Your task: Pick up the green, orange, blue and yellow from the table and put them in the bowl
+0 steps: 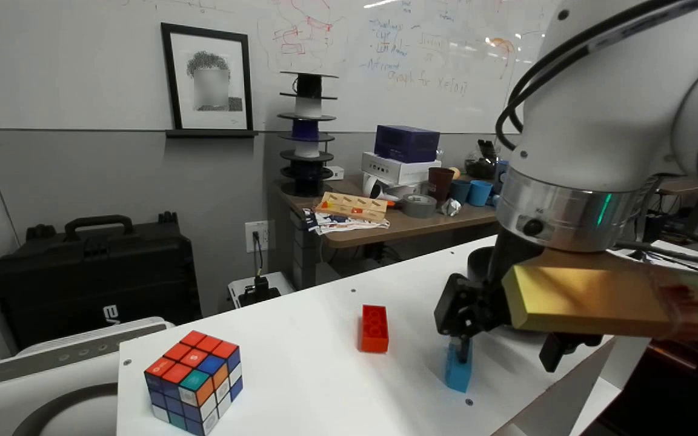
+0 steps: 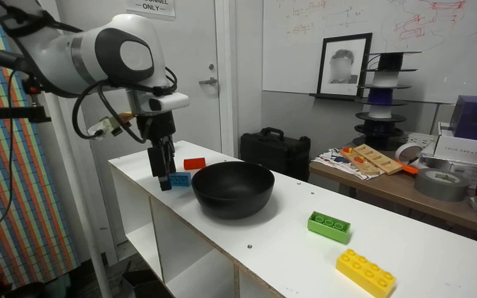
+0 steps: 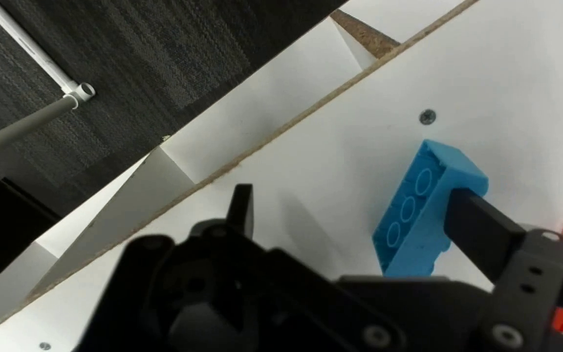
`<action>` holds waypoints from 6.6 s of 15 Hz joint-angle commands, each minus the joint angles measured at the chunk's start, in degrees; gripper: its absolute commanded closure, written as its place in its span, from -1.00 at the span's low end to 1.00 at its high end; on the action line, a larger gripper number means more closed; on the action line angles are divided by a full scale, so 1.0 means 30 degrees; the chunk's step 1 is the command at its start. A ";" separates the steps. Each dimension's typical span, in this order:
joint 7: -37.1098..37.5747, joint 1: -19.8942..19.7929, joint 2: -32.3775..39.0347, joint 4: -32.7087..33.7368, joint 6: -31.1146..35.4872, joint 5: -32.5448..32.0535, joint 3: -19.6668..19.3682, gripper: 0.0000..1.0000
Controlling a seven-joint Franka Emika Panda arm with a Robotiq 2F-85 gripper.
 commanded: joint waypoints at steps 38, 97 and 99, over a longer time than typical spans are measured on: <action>-0.0120 0.3043 0.2380 0.3285 -0.0093 -0.0694 -0.1525 -1.00; -0.5573 -0.2112 -0.1547 0.3725 -0.6993 0.0601 -0.1497 -0.82; -0.5567 -0.1617 -0.3249 0.3031 -0.7538 0.0053 -0.1438 -1.00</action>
